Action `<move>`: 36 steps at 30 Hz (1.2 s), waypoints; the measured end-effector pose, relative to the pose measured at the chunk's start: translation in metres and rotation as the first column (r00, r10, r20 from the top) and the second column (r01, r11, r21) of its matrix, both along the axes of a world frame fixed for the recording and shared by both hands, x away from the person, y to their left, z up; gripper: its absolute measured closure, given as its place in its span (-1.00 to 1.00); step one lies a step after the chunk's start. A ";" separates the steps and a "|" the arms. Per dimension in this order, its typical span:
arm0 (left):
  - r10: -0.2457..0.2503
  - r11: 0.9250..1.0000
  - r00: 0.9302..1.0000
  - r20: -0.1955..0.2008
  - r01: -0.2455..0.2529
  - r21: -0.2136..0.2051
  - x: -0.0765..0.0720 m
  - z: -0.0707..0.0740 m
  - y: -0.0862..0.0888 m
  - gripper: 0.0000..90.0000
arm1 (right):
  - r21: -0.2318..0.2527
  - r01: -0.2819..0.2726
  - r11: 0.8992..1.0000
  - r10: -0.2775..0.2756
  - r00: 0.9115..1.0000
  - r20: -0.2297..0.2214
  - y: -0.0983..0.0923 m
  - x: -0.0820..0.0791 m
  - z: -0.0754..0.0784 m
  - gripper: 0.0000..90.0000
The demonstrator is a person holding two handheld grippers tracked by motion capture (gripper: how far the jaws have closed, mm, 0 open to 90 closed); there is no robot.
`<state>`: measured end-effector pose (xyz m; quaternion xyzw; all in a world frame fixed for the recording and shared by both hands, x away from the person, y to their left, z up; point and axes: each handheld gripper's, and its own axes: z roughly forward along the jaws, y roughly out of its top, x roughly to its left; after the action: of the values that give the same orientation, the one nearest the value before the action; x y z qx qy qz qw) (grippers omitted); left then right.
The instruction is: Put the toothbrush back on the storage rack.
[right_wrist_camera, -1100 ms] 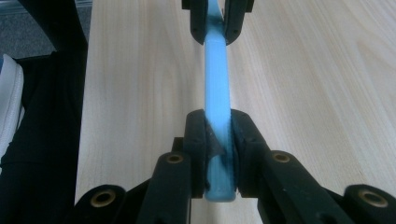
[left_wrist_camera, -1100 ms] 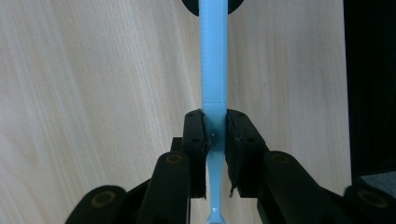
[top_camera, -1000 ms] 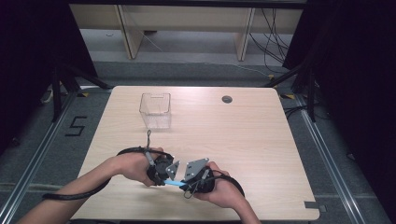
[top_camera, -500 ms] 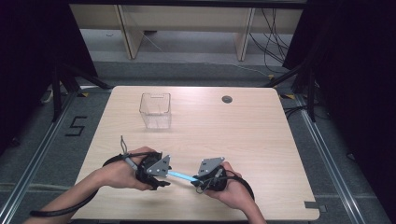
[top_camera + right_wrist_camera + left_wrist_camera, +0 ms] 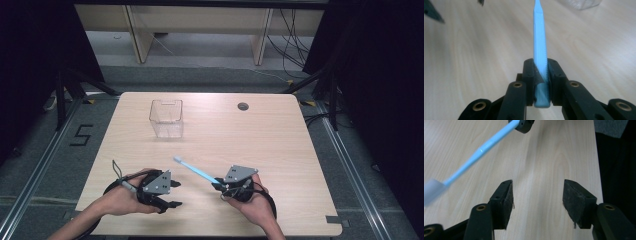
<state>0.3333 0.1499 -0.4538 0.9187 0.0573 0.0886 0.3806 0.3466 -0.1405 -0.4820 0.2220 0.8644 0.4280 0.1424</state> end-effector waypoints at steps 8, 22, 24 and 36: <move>0.105 0.982 0.993 -0.050 -0.112 -0.151 0.007 -0.015 0.005 -0.15 | 0.109 0.113 0.988 -0.122 0.989 0.079 -0.008 0.001 0.009 0.75; 0.306 0.865 0.936 -0.174 -0.350 -0.360 0.026 -0.012 0.015 -0.23 | 0.266 0.216 0.939 -0.265 0.950 0.165 -0.010 0.000 0.023 0.75; 0.337 0.844 0.925 -0.178 -0.380 -0.378 0.028 -0.009 0.012 -0.24 | 0.285 0.219 0.933 -0.278 0.942 0.185 -0.008 0.000 0.026 0.75; 0.315 0.748 0.900 -0.302 -0.431 -0.504 0.048 0.014 -0.009 -0.27 | 0.334 0.231 0.914 -0.309 0.929 0.205 0.011 -0.005 0.030 0.75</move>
<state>0.3812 0.1405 -0.4396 0.7401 0.3014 0.0506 0.5991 0.3416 -0.1296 -0.4524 0.3028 0.7234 0.5566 0.2741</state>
